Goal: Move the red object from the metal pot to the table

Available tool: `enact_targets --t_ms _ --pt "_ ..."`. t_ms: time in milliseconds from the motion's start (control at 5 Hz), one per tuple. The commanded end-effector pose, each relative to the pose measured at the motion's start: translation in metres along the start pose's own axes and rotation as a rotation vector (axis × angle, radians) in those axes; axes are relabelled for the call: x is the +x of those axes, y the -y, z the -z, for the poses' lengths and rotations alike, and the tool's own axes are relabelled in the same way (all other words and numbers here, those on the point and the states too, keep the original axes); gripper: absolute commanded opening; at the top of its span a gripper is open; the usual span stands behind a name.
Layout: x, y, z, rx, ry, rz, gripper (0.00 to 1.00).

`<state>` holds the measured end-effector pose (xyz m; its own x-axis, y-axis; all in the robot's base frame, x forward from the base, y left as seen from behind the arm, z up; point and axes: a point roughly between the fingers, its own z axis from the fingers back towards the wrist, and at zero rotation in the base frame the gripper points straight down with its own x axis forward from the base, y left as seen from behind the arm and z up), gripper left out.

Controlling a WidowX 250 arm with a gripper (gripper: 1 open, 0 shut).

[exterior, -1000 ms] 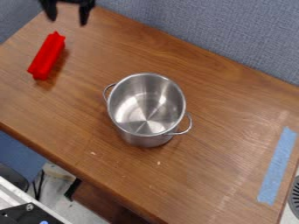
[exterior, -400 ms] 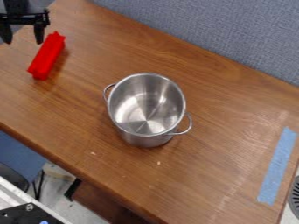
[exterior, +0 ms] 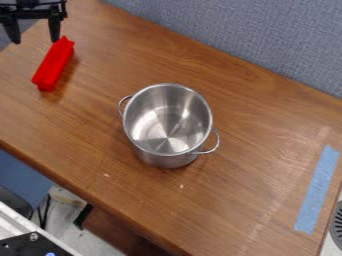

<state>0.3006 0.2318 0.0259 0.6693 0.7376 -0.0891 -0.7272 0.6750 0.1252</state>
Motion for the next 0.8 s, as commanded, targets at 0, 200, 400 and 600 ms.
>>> enact_targets --t_ms 0,200,400,600 --pt "0.007 -0.013 -0.034 -0.025 0.060 -0.199 1.00" --pt "0.003 -0.019 -0.032 -0.027 0.022 -0.367 1.00" --pt "-0.009 0.006 -0.030 -0.021 0.004 -0.403 1.00" --pt "-0.023 0.032 -0.031 -0.023 -0.003 -0.432 1.00"
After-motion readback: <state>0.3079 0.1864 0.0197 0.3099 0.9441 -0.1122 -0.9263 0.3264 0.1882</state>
